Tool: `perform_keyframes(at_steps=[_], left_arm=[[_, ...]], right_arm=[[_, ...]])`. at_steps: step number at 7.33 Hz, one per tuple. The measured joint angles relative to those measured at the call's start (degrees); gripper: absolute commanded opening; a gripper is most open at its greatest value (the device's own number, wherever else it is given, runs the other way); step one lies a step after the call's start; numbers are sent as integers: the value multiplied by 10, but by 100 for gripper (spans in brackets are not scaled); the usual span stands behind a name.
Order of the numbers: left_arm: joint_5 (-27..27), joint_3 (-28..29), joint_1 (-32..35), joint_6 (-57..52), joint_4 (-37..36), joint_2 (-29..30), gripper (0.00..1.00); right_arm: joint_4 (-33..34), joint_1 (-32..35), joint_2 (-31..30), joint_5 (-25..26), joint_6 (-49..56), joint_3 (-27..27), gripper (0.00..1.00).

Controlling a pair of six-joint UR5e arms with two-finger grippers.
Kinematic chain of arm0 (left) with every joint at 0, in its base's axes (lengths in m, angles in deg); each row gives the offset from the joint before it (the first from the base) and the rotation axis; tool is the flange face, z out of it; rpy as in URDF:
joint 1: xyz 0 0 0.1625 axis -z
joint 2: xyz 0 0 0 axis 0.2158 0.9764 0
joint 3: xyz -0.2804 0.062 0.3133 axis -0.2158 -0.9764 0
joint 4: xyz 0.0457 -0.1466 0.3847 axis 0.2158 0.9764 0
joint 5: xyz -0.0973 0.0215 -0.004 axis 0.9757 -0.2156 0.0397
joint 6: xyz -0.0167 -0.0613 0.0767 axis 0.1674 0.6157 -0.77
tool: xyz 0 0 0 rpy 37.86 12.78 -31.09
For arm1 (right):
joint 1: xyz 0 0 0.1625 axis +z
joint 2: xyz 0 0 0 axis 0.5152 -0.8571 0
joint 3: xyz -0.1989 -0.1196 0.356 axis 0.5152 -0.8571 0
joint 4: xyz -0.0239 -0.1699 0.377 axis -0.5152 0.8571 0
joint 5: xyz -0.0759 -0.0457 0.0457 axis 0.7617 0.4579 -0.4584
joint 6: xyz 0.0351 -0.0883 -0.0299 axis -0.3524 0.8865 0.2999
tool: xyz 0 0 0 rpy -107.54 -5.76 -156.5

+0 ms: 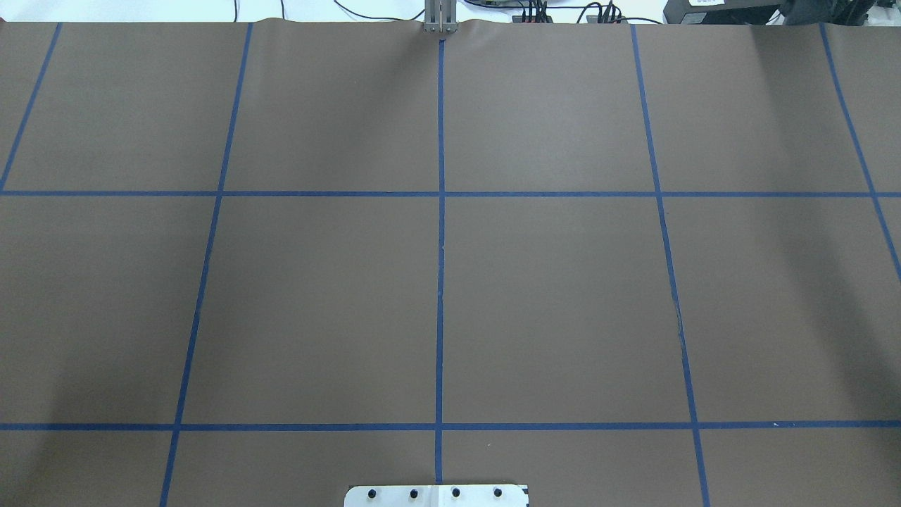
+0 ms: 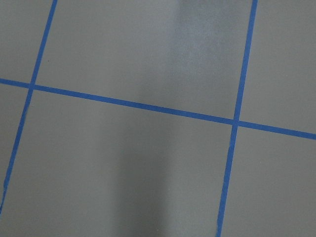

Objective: Place and press bell with both arms
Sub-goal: 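Lift the held blue bell with the left gripper toward the table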

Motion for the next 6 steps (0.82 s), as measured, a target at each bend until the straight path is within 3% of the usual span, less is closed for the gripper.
perform_keyframes(at_steps=[3, 6], left_arm=[[4, 2, -193, 147, 69, -27, 0], [16, 2, -296, 220, 95, -30, 0]], right_arm=[[1, 0, -1, 1, 0, -3, 100], [2, 0, -1, 1, 0, -4, 100]])
